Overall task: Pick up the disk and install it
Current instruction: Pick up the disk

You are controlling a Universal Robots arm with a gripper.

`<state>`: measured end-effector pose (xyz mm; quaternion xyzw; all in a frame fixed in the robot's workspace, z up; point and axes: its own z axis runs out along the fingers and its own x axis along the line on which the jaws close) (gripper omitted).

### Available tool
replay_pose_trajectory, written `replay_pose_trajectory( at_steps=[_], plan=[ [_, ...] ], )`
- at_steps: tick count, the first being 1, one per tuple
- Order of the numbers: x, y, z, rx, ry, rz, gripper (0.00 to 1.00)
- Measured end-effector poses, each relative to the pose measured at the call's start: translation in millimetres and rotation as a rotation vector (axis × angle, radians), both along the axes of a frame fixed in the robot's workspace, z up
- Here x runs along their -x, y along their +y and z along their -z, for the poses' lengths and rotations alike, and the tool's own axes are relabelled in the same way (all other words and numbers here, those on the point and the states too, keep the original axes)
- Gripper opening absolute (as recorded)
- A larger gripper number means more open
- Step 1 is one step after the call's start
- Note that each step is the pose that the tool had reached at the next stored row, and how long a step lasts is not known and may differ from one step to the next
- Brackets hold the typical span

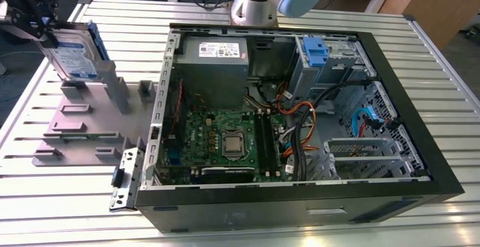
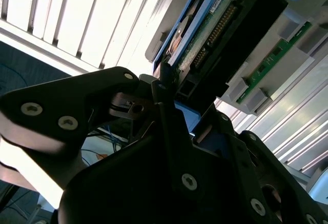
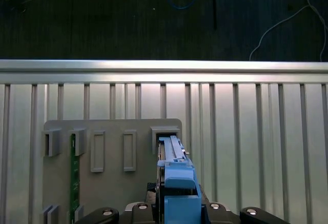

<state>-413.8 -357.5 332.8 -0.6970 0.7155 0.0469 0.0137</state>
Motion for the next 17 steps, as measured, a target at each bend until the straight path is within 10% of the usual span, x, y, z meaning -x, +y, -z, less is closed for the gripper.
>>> replay_pose_trajectory(
  at_steps=[17],
  plan=[
    [0.0, 0.0, -1.2, -0.0005, 0.0, 0.0, 0.37]
  ],
)
